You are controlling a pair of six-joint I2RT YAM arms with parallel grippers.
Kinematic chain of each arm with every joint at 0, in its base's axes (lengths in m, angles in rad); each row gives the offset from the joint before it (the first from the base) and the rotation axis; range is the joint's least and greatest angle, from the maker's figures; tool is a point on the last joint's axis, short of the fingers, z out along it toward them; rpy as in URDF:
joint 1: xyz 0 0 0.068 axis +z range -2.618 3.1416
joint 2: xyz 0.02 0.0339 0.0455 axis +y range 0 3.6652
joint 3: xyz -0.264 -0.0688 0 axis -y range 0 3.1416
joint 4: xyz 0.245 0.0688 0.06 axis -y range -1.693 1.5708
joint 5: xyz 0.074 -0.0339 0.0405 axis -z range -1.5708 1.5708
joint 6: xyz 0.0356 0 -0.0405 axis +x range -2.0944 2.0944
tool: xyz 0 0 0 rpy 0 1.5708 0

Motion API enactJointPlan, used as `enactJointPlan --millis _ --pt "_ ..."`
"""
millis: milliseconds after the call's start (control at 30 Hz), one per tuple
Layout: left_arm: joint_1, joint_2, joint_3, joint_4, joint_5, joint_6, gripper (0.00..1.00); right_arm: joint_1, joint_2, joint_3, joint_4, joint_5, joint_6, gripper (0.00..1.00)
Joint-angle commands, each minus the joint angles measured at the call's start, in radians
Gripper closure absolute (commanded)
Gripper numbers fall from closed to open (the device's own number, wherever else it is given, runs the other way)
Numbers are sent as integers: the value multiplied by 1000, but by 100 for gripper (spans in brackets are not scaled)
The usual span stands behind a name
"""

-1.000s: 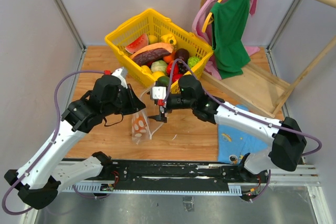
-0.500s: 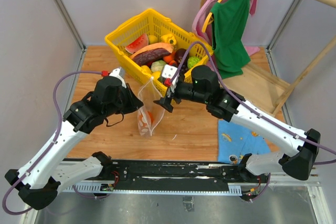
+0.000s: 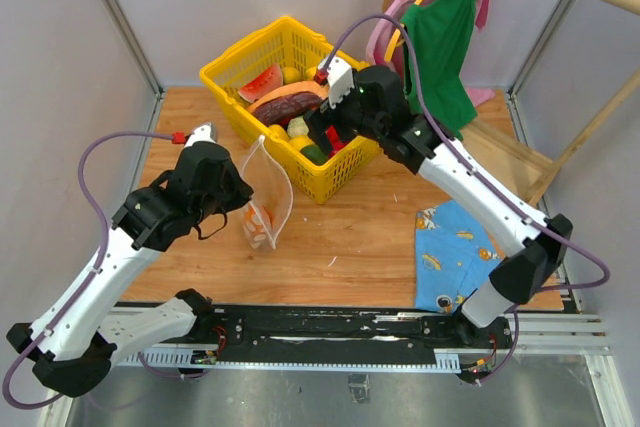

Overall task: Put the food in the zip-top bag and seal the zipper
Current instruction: Pick up the fake fruit from the bin.

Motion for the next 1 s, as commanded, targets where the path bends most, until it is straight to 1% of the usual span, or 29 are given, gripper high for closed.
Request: enactJointPlan --millis 0,233,400,667,867,967 --pt "3 19 47 -44 -100 -7 100 -61 108 97 -114 26 81 3" --pt "3 63 45 -37 -104 16 100 -101 311 267 -235 -100 143 5" --pt "3 85 36 -38 -116 17 100 -102 396 326 -283 -195 182 6" --pt "3 96 31 -20 -112 25 100 -113 559 445 -448 -288 198 10" --pt "3 102 30 -13 -105 32 100 -114 631 479 -517 -301 192 11" --pt "3 100 30 -7 -98 35 100 -116 643 480 -515 -294 186 16"
